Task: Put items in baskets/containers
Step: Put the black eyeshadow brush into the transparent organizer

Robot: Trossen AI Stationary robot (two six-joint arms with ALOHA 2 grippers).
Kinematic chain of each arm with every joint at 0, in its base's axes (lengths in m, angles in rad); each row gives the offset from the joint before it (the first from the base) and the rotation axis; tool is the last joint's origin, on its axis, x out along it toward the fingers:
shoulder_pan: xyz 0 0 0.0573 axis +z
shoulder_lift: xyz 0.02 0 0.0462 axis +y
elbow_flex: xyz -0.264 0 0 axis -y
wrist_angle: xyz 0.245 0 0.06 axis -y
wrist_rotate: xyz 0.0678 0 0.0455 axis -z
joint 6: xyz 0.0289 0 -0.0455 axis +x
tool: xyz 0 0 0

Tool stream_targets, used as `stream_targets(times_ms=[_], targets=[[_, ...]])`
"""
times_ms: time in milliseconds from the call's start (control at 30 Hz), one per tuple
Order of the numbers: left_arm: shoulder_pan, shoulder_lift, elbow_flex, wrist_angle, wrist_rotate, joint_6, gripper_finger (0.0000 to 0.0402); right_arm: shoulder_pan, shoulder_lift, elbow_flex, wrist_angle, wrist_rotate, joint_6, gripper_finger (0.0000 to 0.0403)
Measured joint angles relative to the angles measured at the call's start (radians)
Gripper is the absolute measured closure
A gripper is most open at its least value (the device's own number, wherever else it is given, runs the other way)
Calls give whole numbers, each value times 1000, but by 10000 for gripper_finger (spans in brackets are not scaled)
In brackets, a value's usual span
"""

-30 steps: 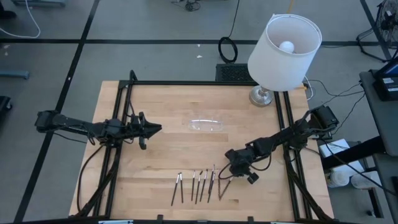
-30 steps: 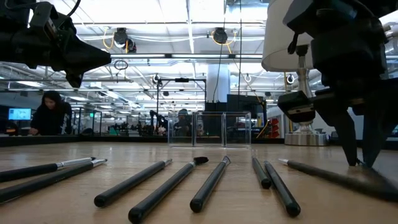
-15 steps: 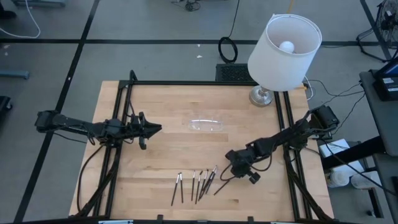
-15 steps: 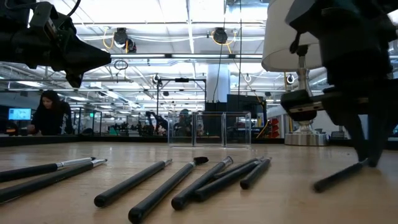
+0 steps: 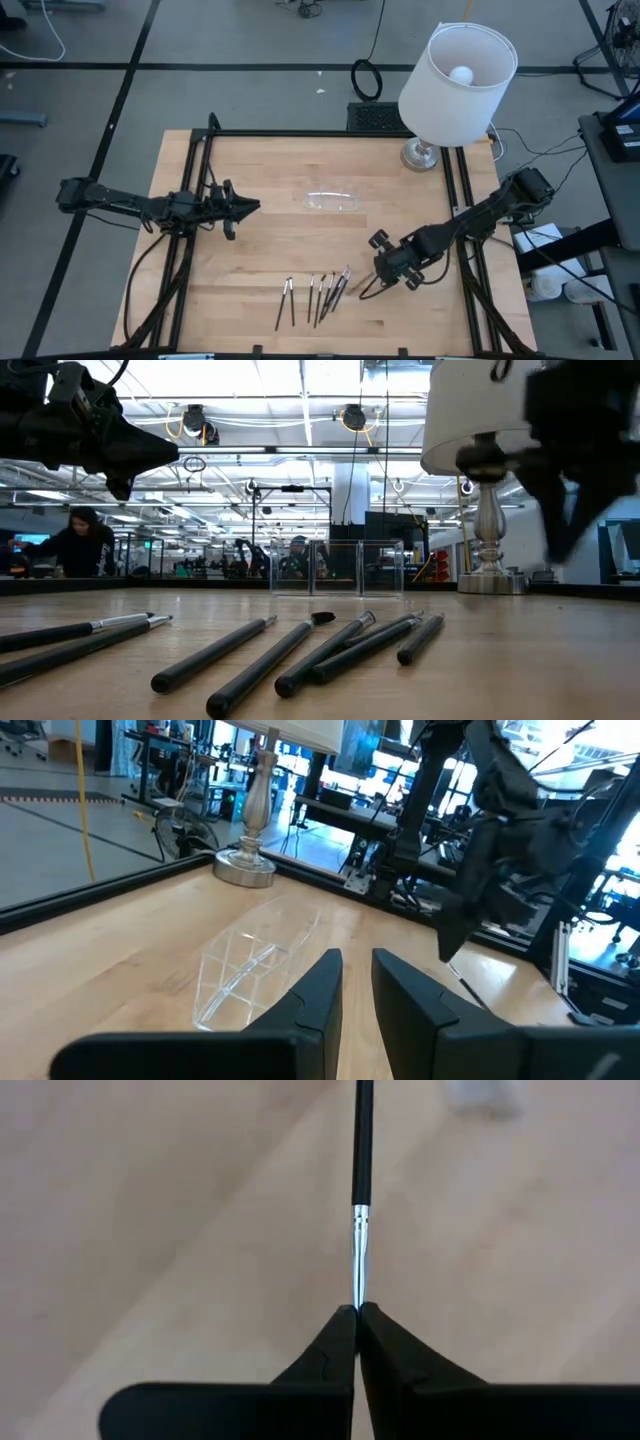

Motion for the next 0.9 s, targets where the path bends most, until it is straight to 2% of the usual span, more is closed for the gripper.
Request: stream_targets(times_ms=[200,367,500,800,900], targets=[[0,6,0,0,-3,1,337,10,0,147,-174,188,-34,403],[0,12,0,-5,-3,21,337,-8,-1,286,-312,454,-111,403],[0,18,0,-5,-3,21,337,-58,-2,394,-385,600,-221,403],[0,18,0,-5,-3,27,337,-262,21,596,-450,709,-516,403],[0,18,0,-5,-4,27,337,-331,49,636,-483,712,-591,403]])
